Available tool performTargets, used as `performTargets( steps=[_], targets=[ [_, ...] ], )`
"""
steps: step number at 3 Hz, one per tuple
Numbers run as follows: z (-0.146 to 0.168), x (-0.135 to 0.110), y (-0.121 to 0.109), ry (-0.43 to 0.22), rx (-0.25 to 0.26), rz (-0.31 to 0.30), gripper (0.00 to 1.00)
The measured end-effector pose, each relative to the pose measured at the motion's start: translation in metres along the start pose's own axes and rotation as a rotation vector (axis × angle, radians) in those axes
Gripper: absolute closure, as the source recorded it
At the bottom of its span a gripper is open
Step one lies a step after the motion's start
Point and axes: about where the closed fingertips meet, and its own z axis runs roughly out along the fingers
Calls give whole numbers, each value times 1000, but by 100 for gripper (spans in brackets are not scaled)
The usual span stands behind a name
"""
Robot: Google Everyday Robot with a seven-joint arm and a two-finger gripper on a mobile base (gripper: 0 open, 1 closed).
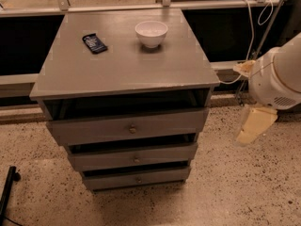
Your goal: Open top drawer
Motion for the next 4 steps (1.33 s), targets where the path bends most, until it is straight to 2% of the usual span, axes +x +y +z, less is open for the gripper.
performTargets(
  steps=[1,2,3,4],
  targets=[
    [55,-25,29,-147,-88,-45,0],
    [115,-60,54,-262,-95,-103,0],
    [155,-86,51,-313,-28,-174,0],
    [154,-90,39,-321,21,-169,0]
  ],
)
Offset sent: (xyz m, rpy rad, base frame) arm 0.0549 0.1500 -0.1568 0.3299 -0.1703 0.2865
